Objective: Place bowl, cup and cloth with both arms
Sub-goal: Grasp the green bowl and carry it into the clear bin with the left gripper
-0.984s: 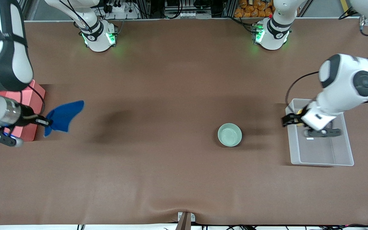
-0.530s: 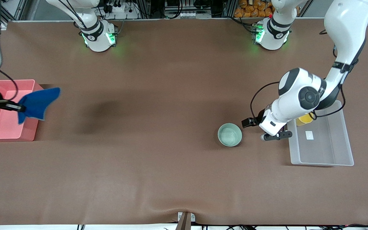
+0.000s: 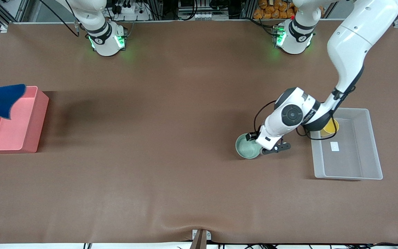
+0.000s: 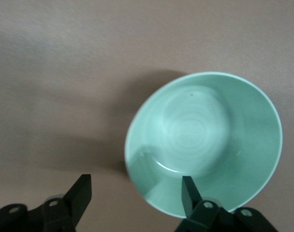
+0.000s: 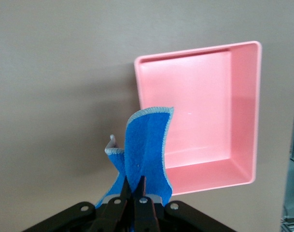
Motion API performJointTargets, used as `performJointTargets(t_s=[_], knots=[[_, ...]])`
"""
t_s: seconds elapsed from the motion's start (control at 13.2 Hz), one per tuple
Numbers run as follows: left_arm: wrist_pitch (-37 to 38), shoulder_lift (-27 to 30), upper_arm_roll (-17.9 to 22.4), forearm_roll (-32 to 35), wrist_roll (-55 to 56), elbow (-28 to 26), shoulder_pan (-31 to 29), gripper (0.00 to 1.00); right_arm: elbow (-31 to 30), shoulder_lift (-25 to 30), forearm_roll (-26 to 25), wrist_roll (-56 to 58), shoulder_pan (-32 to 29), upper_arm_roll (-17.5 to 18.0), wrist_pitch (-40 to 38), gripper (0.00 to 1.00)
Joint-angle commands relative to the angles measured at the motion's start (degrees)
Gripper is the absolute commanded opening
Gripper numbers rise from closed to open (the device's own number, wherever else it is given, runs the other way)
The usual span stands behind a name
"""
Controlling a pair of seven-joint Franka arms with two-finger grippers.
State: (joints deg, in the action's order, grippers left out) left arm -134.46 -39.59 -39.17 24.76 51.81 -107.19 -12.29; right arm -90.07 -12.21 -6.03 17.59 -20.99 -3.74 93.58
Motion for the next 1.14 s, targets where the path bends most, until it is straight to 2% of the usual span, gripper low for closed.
performJointTargets(t_s=[0.0, 0.15, 0.38, 0.76, 0.91, 1.06], knots=[[0.17, -1.19, 0.49, 1.60, 0.75, 1.63, -0.19, 0.40, 0.51, 0.17, -3.63, 3.41, -3.26, 1.10, 0.02, 0.00], [0.17, -1.19, 0.84, 1.60, 0.75, 1.63, -0.19, 0.02, 0.51, -0.44, -3.99, 6.48, -5.98, 1.10, 1.24, 0.00], [0.34, -0.40, 0.85, 1.69, -0.03, 1.54, -0.97, 0.00, 0.51, -2.11, -3.99, 10.17, -9.06, 1.10, 3.78, 0.00], [5.08, 7.85, -0.12, 1.08, -7.39, 2.07, -6.68, 0.00, 1.12, -7.47, -3.20, 15.10, -12.94, 1.19, 8.71, 0.00], [7.27, 8.83, -0.64, 0.64, -12.85, 4.25, -10.45, 0.00, 1.12, -9.14, -3.03, 15.55, -13.03, 1.19, 10.73, 0.00], [11.83, 8.92, -0.65, 0.64, -18.72, 8.99, -13.97, 0.00, 1.12, -11.42, -3.03, 15.63, -13.20, 1.19, 13.20, 0.00]])
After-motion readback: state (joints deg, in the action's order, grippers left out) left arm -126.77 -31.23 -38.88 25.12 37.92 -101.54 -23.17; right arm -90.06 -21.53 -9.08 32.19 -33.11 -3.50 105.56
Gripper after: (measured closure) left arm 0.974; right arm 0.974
